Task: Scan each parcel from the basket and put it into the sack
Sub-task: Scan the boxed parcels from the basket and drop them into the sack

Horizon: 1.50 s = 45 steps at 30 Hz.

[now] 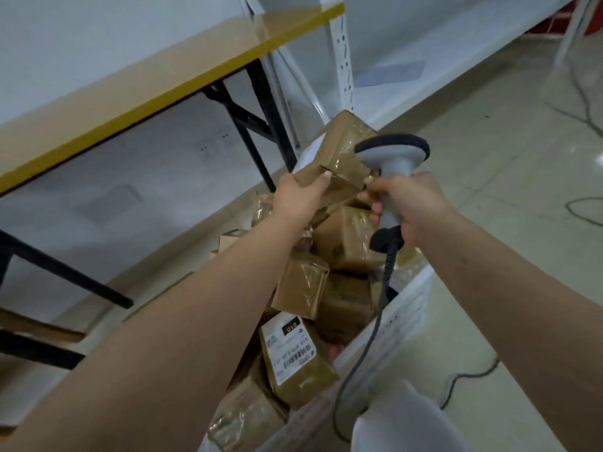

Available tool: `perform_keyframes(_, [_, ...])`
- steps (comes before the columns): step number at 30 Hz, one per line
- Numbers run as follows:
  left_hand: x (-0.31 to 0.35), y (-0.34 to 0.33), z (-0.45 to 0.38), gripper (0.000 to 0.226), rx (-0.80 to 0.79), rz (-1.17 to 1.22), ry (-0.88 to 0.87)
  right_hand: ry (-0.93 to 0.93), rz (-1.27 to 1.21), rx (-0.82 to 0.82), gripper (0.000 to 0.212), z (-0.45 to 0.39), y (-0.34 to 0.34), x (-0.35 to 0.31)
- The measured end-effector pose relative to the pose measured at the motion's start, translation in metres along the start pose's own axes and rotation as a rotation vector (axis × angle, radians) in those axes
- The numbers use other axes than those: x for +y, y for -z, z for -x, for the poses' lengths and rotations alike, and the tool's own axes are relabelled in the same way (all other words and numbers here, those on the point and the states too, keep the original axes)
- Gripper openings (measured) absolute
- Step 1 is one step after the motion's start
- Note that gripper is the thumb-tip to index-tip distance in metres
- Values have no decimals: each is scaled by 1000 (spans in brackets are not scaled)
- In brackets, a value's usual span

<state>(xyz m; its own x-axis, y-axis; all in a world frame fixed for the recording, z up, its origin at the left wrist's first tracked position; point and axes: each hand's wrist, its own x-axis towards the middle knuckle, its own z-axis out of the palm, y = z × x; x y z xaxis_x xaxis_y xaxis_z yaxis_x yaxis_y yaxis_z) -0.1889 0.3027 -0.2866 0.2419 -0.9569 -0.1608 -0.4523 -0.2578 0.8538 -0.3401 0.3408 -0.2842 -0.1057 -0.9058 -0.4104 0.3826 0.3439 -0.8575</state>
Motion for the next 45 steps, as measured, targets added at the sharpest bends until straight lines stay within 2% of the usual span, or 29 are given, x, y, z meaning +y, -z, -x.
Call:
perform_keyframes(3, [14, -14, -29, 70, 15, 230, 204, 87, 57, 8, 28, -44, -10, -30])
perform_keyframes(7, [21, -26, -64, 60, -3, 500, 370, 254, 194, 45, 20, -88, -29, -62])
perform_keyframes(13, [8, -38, -95, 66, -93, 657, 542, 260, 239, 13, 35, -134, -40, -76])
perform_keyframes(18, [5, -48, -99, 74, -116, 665, 581, 234, 297, -14, 41, -143, -43, -68])
perform_keyframes(21, [-1, -45, -95, 70, -151, 767, 611, 261, 285, 1, 45, -137, -45, -59])
perform_keyframes(26, [-11, -17, -76, 67, -213, 867, 533, 294, 264, -2, 43, -105, -42, -52])
perform_keyframes(29, [-14, 14, -49, 65, -229, 858, 473, 301, 216, 8, 29, -77, -43, -47])
perform_keyframes(32, [-23, 51, -9, 57, -150, 834, 386, 255, 165, -2, 32, -42, -44, -40])
perform_keyframes(37, [-55, 121, 54, 87, 5, 588, 227, 126, 137, -100, 37, 18, -64, -11])
perform_keyframes(40, [-71, 165, 98, 77, 47, 585, 223, 94, 145, -161, 39, 58, -95, 15])
perform_keyframes(42, [-84, 198, 125, 82, 97, 587, 198, 101, 169, -175, 41, 84, -119, 30])
perform_keyframes(45, [-109, 251, 165, 91, 162, 555, 125, 49, 178, -308, 40, 121, -157, 49])
